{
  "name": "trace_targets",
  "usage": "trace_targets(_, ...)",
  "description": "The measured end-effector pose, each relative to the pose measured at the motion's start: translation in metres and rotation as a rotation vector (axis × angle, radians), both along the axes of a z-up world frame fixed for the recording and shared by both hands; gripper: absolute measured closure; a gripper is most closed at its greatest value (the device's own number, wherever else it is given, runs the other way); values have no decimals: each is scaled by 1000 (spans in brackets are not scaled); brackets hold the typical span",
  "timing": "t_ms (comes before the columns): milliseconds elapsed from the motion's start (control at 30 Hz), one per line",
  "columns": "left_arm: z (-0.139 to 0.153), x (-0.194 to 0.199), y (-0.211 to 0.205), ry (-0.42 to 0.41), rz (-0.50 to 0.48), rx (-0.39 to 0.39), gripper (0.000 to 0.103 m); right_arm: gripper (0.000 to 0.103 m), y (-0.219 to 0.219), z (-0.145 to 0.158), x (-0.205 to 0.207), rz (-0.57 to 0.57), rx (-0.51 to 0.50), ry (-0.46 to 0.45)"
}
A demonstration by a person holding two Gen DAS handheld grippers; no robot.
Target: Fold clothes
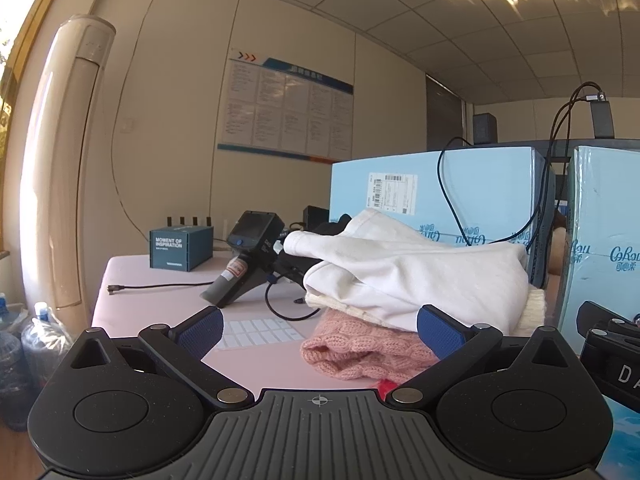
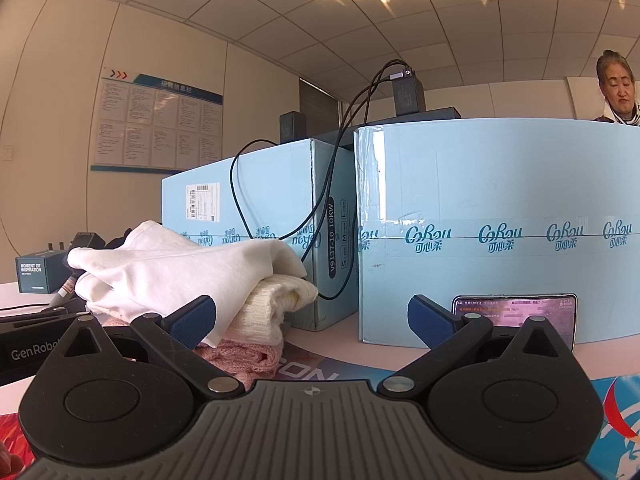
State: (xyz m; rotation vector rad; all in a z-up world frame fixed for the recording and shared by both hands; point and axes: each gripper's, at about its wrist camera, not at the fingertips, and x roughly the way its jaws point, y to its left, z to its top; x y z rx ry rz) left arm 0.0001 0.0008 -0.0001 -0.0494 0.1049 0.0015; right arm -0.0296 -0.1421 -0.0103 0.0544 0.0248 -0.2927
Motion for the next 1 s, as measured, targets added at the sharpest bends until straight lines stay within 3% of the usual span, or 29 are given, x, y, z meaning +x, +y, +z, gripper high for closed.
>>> trace_targets(1000,0,-2,-2,-3,-3,8,0,0,0,0,0,0,1,1)
